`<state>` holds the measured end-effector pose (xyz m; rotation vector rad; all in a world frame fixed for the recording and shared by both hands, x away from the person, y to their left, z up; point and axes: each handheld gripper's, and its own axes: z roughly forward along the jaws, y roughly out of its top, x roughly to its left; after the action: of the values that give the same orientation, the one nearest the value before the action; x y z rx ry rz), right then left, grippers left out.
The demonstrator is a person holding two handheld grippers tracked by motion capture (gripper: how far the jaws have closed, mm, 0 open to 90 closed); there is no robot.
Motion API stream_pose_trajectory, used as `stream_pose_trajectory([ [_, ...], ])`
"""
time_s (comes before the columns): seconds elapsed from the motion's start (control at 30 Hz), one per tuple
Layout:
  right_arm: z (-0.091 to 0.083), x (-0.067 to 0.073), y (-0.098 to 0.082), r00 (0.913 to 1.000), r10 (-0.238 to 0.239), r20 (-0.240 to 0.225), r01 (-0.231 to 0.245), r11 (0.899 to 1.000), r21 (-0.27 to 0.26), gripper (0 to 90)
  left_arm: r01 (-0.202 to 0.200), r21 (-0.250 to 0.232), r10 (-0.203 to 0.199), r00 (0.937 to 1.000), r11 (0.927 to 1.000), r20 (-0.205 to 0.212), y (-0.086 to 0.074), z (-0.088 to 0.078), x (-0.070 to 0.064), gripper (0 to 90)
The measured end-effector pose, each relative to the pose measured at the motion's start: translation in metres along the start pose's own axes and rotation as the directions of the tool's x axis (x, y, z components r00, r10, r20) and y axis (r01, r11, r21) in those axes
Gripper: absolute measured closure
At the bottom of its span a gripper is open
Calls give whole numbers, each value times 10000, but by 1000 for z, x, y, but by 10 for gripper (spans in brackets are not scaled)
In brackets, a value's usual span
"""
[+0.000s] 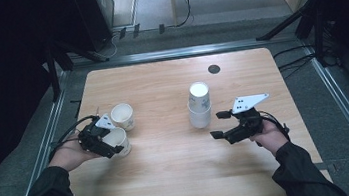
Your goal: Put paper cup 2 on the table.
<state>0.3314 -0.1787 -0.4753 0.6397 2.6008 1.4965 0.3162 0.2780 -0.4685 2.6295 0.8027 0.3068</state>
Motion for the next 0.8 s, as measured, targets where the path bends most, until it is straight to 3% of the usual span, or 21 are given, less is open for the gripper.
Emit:
stream_pose_trajectory([
  [0.27,-1,-1,0,10000,-23,32,24,10000,-73,244,-342,153,344,9994,9993,-82,1,5,-3,223],
  [0.8,-1,-1,1,10000,-59,49,59,10000,-27,244,-108,63,107,9998,9999,144,-1,6,-3,192],
])
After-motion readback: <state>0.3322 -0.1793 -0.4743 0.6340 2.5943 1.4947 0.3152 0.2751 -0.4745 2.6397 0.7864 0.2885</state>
